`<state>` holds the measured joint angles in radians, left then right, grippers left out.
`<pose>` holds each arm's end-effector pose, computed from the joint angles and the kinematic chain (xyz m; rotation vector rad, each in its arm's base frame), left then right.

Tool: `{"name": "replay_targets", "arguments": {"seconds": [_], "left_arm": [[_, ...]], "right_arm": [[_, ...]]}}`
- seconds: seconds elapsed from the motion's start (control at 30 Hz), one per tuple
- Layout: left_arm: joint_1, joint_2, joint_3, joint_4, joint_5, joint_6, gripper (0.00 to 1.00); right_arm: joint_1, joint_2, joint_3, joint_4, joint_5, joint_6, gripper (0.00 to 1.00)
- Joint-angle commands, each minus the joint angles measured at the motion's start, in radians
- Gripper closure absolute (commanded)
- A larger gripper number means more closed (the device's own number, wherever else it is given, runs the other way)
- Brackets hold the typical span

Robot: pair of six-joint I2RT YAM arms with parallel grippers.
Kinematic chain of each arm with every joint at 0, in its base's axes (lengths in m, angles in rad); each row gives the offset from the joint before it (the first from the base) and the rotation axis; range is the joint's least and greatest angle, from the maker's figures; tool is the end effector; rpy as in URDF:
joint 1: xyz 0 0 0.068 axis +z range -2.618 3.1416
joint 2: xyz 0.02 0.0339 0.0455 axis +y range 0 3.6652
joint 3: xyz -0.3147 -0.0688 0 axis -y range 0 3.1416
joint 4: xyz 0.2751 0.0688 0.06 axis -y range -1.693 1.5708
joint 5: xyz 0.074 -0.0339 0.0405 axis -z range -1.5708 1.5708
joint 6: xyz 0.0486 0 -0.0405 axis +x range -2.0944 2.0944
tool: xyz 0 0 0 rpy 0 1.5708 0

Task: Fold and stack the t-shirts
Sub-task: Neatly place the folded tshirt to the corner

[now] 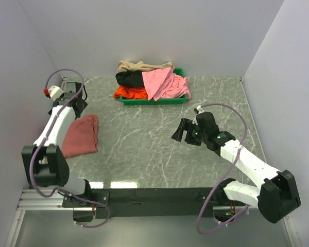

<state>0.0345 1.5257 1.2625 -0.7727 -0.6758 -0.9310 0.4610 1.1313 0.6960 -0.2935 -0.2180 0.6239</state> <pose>0.3428 0.0423 0.3180 -1.2869 1.9697 0.4635 0.2205 0.1213 0.2558 0.0785 2.4139 0.7837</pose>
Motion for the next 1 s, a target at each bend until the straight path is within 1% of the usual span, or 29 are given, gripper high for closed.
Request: {"name": "replay_targets", "arguments": {"seconds": [0.0, 0.03, 0.07, 0.17, 0.27, 0.43, 0.5, 0.63, 0.7, 0.77, 0.9, 0.97], "left_arm": [[-0.062, -0.091, -0.11, 0.273, 0.3, 0.149, 0.01], [-0.076, -0.096, -0.145, 0.294, 0.35, 0.155, 0.01], [-0.103, -0.095, -0.156, 0.312, 0.37, 0.161, 0.01], [-0.146, -0.056, -0.172, 0.334, 0.387, 0.162, 0.01], [-0.154, -0.004, -0.189, 0.348, 0.361, 0.141, 0.01], [-0.159, 0.077, -0.241, 0.395, 0.42, 0.136, 0.01], [-0.163, 0.091, -0.27, 0.394, 0.414, 0.12, 0.01], [-0.163, 0.085, -0.342, 0.374, 0.368, 0.06, 0.01], [-0.163, 0.085, -0.371, 0.33, 0.332, -0.006, 0.01], [-0.163, 0.076, -0.403, 0.332, 0.35, -0.032, 0.01], [-0.165, 0.002, -0.521, 0.337, 0.343, -0.081, 0.01], [-0.165, -0.024, -0.537, 0.317, 0.315, -0.089, 0.01]], "right_arm": [[-0.008, -0.089, 0.034, -0.042, 0.075, -0.03, 0.12], [-0.008, -0.103, 0.034, -0.05, 0.107, -0.029, 0.11], [-0.008, -0.117, 0.04, -0.071, 0.123, -0.029, 0.11], [-0.01, -0.168, 0.045, -0.104, 0.176, -0.027, 0.08], [-0.01, -0.212, 0.037, -0.134, 0.212, -0.02, 0.07], [-0.013, -0.284, 0.02, -0.187, 0.282, -0.006, 0.05], [-0.012, -0.311, 0.011, -0.202, 0.305, 0.0, 0.05], [-0.016, -0.334, 0.002, -0.217, 0.324, 0.002, 0.04], [-0.015, -0.337, -0.001, -0.219, 0.331, 0.003, 0.04], [-0.018, -0.335, -0.01, -0.213, 0.332, 0.005, 0.04], [-0.016, -0.334, -0.024, -0.199, 0.316, 0.014, 0.04], [-0.018, -0.334, -0.036, -0.188, 0.301, 0.019, 0.04]]}}
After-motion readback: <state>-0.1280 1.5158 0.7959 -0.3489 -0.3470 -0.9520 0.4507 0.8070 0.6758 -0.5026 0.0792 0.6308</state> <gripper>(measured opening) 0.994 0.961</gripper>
